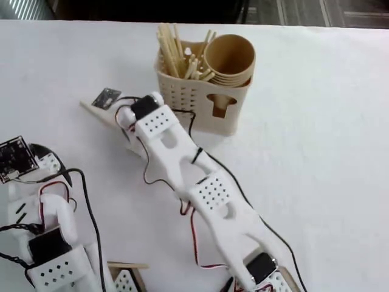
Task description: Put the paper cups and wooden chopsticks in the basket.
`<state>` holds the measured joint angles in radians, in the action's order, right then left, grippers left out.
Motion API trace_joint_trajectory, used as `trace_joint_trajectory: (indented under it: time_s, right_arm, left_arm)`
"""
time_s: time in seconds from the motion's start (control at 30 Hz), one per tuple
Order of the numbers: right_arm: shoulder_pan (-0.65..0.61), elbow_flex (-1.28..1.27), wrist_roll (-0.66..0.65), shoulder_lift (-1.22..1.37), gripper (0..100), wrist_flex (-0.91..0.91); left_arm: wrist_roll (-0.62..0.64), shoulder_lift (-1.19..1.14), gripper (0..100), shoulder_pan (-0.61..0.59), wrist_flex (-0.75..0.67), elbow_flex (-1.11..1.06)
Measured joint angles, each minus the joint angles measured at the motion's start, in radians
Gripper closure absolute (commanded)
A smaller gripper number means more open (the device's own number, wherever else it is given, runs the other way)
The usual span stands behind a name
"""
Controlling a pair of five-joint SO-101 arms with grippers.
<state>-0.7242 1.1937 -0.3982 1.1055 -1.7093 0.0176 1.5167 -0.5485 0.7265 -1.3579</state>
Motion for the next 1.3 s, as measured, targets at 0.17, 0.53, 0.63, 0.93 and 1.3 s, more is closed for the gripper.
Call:
trace_joint_trajectory:
  time_s: [0.17,0.53,0.63,0.93,1.3]
  right_arm:
    - [0.028,-0.275,-0.002,-0.206,98.1,0.0]
    - [0.117,-0.87,-0.071,-0.58,98.1,0.0]
    - [0.112,-1.02,-0.078,-0.658,98.1,0.005]
    - [0.104,-1.274,-0.187,-0.827,82.0,0.123]
    - [-0.044,-1.284,-0.021,-0.884,82.8,0.451]
  left_arm:
    - [0.0,0.0,98,0.0,0.0,0.0]
    - [0.0,0.0,98,0.0,0.0,0.0]
    - [0.0,0.0,98,0.0,0.0,0.0]
    - [-0.015,0.0,98,0.0,0.0,0.0]
    - [-0.018,0.0,98,0.0,0.0,0.0]
